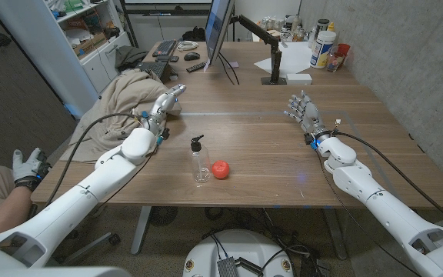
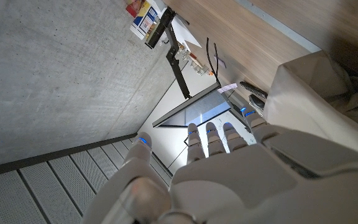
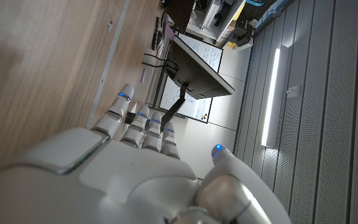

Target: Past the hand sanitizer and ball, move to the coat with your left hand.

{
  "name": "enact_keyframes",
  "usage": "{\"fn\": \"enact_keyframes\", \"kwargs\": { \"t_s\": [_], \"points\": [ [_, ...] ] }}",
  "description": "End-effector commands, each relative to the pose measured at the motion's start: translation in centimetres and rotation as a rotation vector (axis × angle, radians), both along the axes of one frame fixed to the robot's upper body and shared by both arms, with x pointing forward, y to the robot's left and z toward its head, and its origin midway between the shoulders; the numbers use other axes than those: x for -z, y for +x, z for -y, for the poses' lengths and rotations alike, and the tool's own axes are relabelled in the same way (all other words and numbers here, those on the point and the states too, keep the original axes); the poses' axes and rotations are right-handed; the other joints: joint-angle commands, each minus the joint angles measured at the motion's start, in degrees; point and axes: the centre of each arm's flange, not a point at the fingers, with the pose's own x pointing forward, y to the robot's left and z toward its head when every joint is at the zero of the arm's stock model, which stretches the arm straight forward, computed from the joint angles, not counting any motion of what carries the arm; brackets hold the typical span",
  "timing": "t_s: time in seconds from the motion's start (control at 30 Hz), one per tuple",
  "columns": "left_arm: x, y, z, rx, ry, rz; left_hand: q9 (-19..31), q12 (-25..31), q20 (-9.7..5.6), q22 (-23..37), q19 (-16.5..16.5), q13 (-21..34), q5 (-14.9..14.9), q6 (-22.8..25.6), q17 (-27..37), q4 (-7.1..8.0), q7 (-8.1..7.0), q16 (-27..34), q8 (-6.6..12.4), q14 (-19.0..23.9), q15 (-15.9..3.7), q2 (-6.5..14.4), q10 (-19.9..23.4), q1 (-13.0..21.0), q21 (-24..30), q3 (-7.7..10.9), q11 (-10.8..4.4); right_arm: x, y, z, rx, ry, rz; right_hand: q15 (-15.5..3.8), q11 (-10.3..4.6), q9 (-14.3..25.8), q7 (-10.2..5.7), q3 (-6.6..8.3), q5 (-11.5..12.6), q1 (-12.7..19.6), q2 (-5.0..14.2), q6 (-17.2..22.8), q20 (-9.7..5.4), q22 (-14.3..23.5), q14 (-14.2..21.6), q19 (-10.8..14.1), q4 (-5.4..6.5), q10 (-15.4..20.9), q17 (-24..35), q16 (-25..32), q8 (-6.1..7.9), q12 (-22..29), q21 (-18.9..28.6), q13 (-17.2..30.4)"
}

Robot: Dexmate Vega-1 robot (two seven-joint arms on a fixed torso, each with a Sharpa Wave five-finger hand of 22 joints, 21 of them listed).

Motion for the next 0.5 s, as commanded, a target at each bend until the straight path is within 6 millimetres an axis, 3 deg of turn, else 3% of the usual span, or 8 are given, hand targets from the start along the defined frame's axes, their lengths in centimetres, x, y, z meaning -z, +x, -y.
{"fn": "enact_keyframes", "kwargs": {
  "t_s": [0.03,0.5],
  "points": [
    [-1.3,-1.3,-0.8,-0.094,0.091,0.011,0.1,0.4,0.37,0.1,0.2,0.3,0.3,0.5,0.1,-0.29,0.00,0.3,0.29,0.1,-0.19,-0.2,0.4,0.4,-0.4,0.11,-0.04,0.0,0.1,0.0,0.001,-0.004,-0.003,0.02,-0.01,0.2,-0.04,-0.43,0.4,0.3,0.23,0.4,-0.05,0.2,-0.3,0.3,-0.03,0.1,0.1,0.2,0.38,0.0,-0.1,-0.1],
    [-2.7,-1.9,-0.9,-0.137,0.147,0.018,0.1,0.3,0.30,0.1,0.2,0.3,0.3,0.6,0.0,-0.58,-0.20,0.2,0.18,0.0,-0.33,0.0,0.4,0.9,-0.8,0.33,-0.18,0.0,0.0,0.0,0.000,-0.006,-0.005,0.21,0.00,0.1,-0.06,-0.58,0.4,0.2,0.28,0.4,0.12,0.2,-0.8,0.1,-0.01,-0.2,0.0,0.1,0.35,-0.1,-0.6,-0.1]
  ]
}}
